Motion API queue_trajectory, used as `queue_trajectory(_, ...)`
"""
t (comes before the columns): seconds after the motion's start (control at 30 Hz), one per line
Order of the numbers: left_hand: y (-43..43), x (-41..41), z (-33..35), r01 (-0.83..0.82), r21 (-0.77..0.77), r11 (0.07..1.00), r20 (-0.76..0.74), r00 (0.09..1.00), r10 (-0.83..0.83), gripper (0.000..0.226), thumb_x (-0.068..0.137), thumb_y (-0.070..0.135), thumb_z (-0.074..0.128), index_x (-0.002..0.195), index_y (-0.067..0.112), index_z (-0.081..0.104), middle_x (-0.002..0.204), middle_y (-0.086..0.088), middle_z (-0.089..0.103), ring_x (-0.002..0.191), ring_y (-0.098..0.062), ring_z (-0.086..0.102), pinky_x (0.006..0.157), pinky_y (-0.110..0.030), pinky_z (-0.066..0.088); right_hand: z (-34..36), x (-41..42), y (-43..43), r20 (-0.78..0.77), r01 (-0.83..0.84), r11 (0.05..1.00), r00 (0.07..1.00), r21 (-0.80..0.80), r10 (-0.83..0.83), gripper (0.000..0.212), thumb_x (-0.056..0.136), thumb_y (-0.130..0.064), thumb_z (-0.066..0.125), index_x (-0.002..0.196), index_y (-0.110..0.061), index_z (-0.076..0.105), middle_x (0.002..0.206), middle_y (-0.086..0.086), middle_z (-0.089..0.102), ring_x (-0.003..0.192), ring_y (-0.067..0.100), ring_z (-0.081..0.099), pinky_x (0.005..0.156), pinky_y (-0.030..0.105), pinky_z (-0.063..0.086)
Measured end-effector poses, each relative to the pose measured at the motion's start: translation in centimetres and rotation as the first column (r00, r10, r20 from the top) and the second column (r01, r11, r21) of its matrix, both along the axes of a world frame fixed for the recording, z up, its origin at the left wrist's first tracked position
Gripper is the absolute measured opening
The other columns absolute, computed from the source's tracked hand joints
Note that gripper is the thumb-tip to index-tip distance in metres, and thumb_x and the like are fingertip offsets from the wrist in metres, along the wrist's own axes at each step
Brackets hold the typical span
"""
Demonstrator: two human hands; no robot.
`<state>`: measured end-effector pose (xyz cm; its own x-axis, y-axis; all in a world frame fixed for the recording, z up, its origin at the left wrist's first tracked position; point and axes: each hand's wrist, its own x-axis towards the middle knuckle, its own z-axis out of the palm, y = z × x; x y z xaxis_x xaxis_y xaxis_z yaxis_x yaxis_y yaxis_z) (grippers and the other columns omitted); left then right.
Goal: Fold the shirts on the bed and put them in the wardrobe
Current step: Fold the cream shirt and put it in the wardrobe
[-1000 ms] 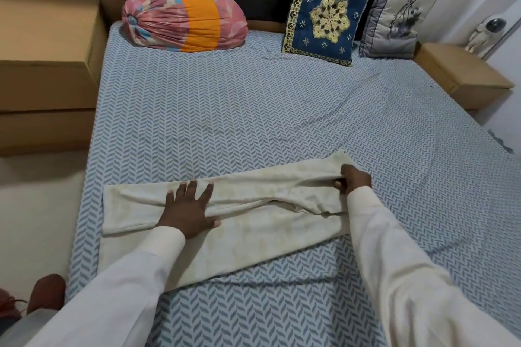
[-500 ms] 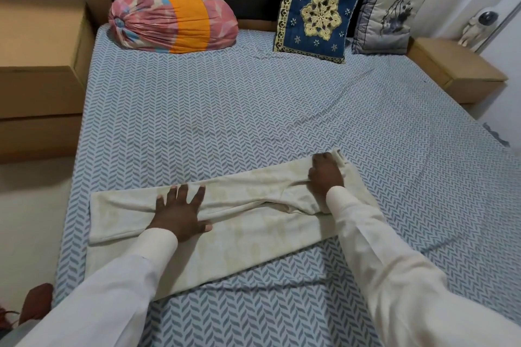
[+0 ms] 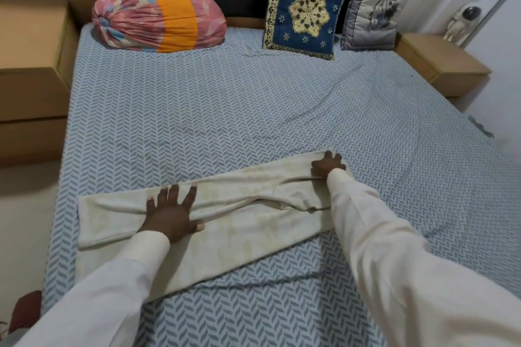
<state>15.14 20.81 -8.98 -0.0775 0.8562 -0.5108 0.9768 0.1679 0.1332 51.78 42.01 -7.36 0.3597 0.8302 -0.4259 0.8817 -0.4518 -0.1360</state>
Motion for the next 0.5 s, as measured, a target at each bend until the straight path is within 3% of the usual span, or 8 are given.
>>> queue_trajectory(0.1, -0.3, 0.0, -0.2, -0.015, 0.021, 1.0, -0.013, 1.0, 0.016, 0.095, 0.089, 0.071, 0.044, 0.155, 0.036, -0.015, 0.164, -0.009, -0.018, 0.15, -0.031, -0.017, 0.119, -0.06, 0.0, 0.1, -0.1, -1.4, 0.045, -0.06, 0.995, 0.997, 0.076, 0.057, 0.065, 0.099, -0.033, 0.047, 0.155, -0.01, 0.024, 0.163, 0.013, 0.014, 0.142, 0.04, 0.027, 0.113, 0.046, 0.031)
queue_trajectory(0.17, -0.9, 0.0, -0.5, -0.017, 0.044, 0.999, -0.048, 0.999, 0.019, 0.092, 0.089, 0.075, 0.036, 0.154, 0.038, -0.017, 0.164, -0.004, -0.021, 0.15, -0.028, -0.019, 0.118, -0.061, -0.002, -0.9, -0.4, -3.9, 0.175, -0.202, 0.959, 0.97, 0.198, 0.168, 0.054, 0.1, -0.034, 0.044, 0.148, -0.012, 0.035, 0.159, 0.013, 0.025, 0.135, 0.039, 0.034, 0.107, 0.047, 0.036)
queue_trajectory(0.2, -1.4, -0.1, -0.7, -0.023, 0.064, 0.998, -0.062, 0.998, 0.027, 0.09, 0.089, 0.078, 0.03, 0.153, 0.038, -0.018, 0.163, -0.002, -0.022, 0.15, -0.028, -0.019, 0.116, -0.061, -0.005, -1.7, -0.4, -5.3, 0.242, -0.287, 0.924, 0.943, 0.253, 0.227, 0.048, 0.1, -0.035, 0.042, 0.143, -0.012, 0.04, 0.155, 0.013, 0.032, 0.132, 0.038, 0.038, 0.104, 0.047, 0.038)
queue_trajectory(0.27, -2.9, -0.4, -1.3, -0.032, 0.139, 0.99, -0.064, 0.997, 0.041, 0.091, 0.082, 0.085, 0.009, 0.153, 0.035, -0.02, 0.164, -0.002, -0.02, 0.151, -0.027, -0.017, 0.113, -0.057, -0.014, -2.9, -0.1, -8.0, 0.207, -0.345, 0.886, 0.934, 0.31, 0.291, 0.048, 0.102, -0.036, 0.04, 0.143, -0.012, 0.043, 0.151, 0.014, 0.04, 0.132, 0.038, 0.041, 0.104, 0.047, 0.039)
queue_trajectory(0.33, -4.6, -1.1, -1.6, -0.054, 0.262, 0.963, -0.049, 0.996, 0.069, 0.099, 0.075, 0.086, -0.007, 0.157, 0.029, -0.004, 0.166, -0.007, -0.003, 0.153, -0.03, -0.001, 0.114, -0.055, -0.012, -3.9, 1.1, -9.9, 0.133, -0.35, 0.872, 0.937, 0.343, 0.324, 0.061, 0.099, -0.042, 0.03, 0.151, -0.012, 0.039, 0.154, 0.017, 0.04, 0.139, 0.037, 0.039, 0.112, 0.046, 0.035)
queue_trajectory(0.4, -6.2, -2.1, -2.0, -0.066, 0.275, 0.959, -0.02, 0.997, 0.075, 0.097, 0.083, 0.082, -0.001, 0.156, 0.023, 0.023, 0.161, -0.014, 0.024, 0.149, -0.035, 0.02, 0.118, -0.053, -0.002, -4.6, 2.6, -10.8, 0.121, -0.337, 0.853, 0.941, 0.399, 0.315, 0.076, 0.091, -0.047, 0.015, 0.15, -0.007, 0.04, 0.149, 0.022, 0.046, 0.137, 0.039, 0.044, 0.114, 0.048, 0.034)
queue_trajectory(0.5, -8.2, -3.7, -1.9, -0.103, 0.303, 0.947, -0.029, 0.993, 0.118, 0.091, 0.088, 0.077, 0.013, 0.153, 0.016, 0.035, 0.155, -0.021, 0.035, 0.146, -0.038, 0.025, 0.118, -0.049, -0.01, -4.2, 2.9, -12.1, 0.155, -0.368, 0.798, 0.929, 0.477, 0.336, 0.067, 0.093, -0.037, 0.022, 0.135, 0.004, 0.055, 0.127, 0.03, 0.061, 0.119, 0.045, 0.058, 0.107, 0.051, 0.044)
